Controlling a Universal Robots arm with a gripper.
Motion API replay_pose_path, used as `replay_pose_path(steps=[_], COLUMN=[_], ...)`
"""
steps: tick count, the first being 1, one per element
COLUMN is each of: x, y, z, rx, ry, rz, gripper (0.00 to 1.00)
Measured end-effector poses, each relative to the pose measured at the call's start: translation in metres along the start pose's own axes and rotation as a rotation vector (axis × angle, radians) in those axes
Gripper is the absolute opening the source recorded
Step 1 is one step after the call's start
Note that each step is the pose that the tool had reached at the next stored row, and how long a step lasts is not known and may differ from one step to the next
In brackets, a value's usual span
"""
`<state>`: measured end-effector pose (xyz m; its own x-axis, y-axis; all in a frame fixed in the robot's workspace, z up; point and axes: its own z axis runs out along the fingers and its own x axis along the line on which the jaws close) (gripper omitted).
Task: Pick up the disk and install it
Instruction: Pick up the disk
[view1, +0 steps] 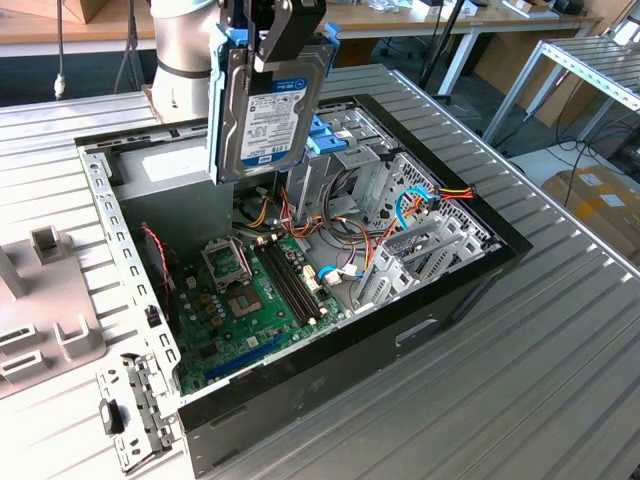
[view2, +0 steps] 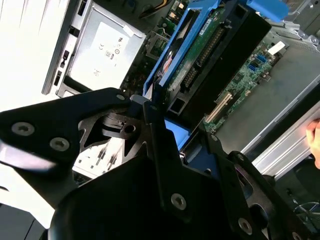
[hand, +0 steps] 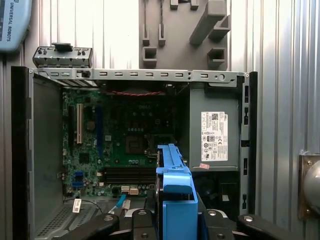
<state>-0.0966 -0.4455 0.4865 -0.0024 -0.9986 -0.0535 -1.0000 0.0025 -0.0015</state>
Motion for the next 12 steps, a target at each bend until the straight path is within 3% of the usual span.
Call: replay_pose_path(steps=[12], x=[0.0159], y=[-0.0016], z=[0.0004], rx=[-0.0001], ry=[0.0002], rz=[0.0], gripper=[0.37])
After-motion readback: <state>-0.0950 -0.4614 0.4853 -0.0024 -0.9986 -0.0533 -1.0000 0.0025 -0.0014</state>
